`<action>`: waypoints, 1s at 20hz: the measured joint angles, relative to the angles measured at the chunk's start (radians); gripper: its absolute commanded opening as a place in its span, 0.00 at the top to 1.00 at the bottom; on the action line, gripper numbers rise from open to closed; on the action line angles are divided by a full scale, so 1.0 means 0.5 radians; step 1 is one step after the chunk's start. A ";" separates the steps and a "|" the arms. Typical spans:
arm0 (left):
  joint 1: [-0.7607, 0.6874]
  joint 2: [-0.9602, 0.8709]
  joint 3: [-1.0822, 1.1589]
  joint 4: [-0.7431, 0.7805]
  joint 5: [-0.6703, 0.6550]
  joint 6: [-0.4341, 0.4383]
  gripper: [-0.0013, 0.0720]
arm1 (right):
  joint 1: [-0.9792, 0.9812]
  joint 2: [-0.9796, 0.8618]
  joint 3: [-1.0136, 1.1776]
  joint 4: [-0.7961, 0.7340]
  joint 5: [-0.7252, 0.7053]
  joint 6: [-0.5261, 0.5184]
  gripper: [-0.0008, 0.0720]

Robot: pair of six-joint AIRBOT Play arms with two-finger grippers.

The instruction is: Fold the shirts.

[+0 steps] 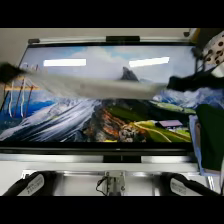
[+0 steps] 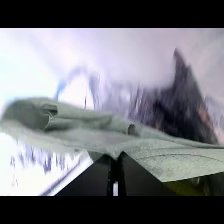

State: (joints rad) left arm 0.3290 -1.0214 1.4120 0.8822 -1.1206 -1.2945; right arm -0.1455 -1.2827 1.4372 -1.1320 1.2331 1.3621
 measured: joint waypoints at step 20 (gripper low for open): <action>0.000 0.678 0.890 0.672 -0.448 -0.493 0.93 | -0.001 0.919 0.899 -0.742 0.617 0.323 0.89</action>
State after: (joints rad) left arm 0.3290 -0.6827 1.8568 1.2182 -1.3445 -1.5410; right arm -0.1459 -0.8230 1.8866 -1.5028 1.5417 1.5234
